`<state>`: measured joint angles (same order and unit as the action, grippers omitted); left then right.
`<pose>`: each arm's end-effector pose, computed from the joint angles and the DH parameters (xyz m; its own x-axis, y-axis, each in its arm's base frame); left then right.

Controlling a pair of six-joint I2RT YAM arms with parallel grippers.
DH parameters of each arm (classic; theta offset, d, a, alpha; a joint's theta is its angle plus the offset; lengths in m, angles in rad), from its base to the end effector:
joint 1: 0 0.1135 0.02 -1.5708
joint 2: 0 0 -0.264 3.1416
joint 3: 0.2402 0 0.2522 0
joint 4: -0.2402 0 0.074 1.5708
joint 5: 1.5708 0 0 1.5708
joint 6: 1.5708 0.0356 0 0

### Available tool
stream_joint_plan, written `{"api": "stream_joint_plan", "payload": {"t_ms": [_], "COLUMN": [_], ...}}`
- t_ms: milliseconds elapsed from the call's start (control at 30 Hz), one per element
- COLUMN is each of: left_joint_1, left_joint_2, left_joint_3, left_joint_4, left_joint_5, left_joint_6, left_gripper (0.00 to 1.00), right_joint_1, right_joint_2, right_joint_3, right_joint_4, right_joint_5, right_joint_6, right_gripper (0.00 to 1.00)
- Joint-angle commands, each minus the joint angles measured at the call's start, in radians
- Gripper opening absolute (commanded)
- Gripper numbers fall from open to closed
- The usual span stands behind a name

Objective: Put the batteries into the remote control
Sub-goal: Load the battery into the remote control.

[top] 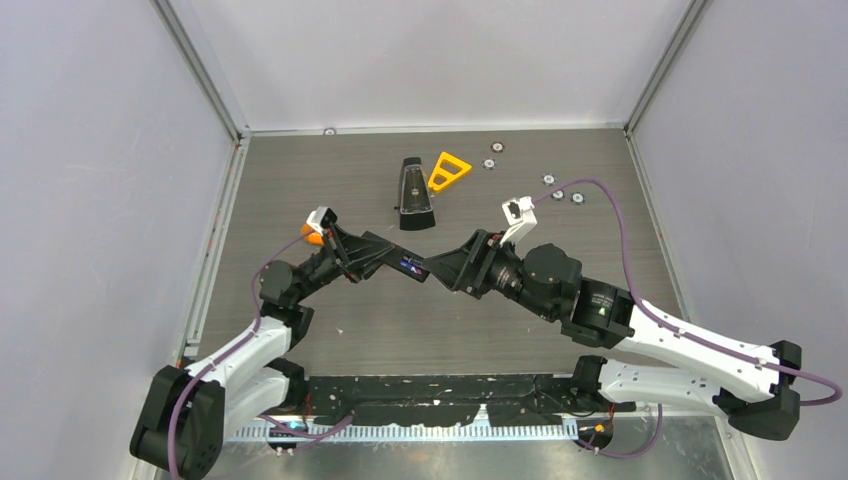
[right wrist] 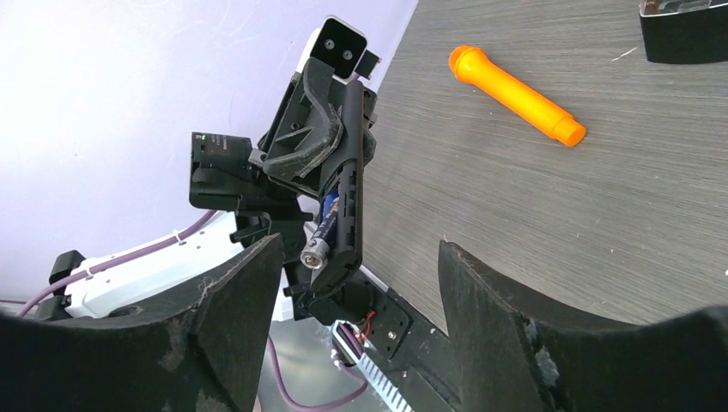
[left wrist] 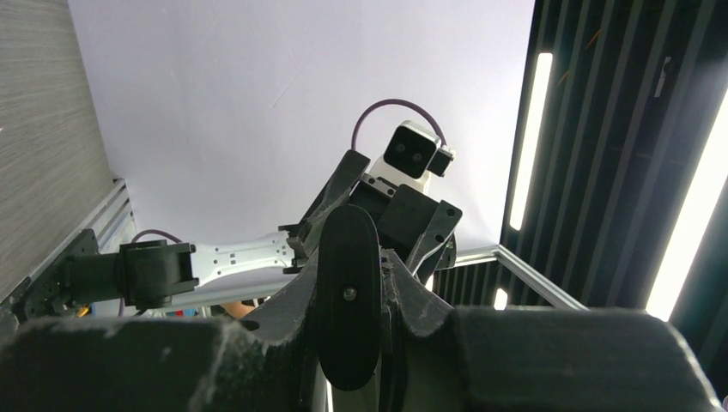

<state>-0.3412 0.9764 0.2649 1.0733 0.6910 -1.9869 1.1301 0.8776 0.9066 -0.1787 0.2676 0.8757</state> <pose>0.1731 -0.0855 0.2536 -0.8844 -0.4339 0.1717 -0.0262 -0.3212 -0.9466 0.0945 0.1783 0.3675 -0.6250 0.4112 -0.6636 -0.4384 0.5185 0.7342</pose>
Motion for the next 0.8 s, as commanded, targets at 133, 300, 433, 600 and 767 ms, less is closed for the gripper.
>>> {"api": "stream_joint_plan", "payload": {"t_ms": [133, 300, 433, 600, 767], "left_joint_1": [-0.004, -0.004, -0.003, -0.004, -0.004], "left_joint_2": [-0.02, -0.022, -0.019, -0.016, -0.019], "left_joint_3": [0.026, 0.031, 0.026, 0.026, 0.031], "left_joint_4": [0.066, 0.067, 0.066, 0.059, 0.018], "left_joint_5": [-0.009, -0.005, -0.002, -0.002, 0.003], "left_joint_6": [-0.009, -0.006, -0.001, 0.018, 0.071], "left_gripper": [0.0, 0.0, 0.0, 0.0, 0.0], "right_joint_1": [-0.002, -0.002, -0.002, -0.002, -0.003], "right_joint_2": [0.037, 0.056, 0.064, 0.062, 0.044], "right_joint_3": [0.033, 0.038, 0.043, 0.052, 0.044], "right_joint_4": [0.047, 0.042, 0.043, 0.041, 0.058], "right_joint_5": [0.011, 0.01, 0.014, 0.013, 0.012], "right_joint_6": [0.022, 0.035, 0.043, 0.037, 0.03], "right_gripper": [0.65, 0.62, 0.61, 0.65, 0.79]}}
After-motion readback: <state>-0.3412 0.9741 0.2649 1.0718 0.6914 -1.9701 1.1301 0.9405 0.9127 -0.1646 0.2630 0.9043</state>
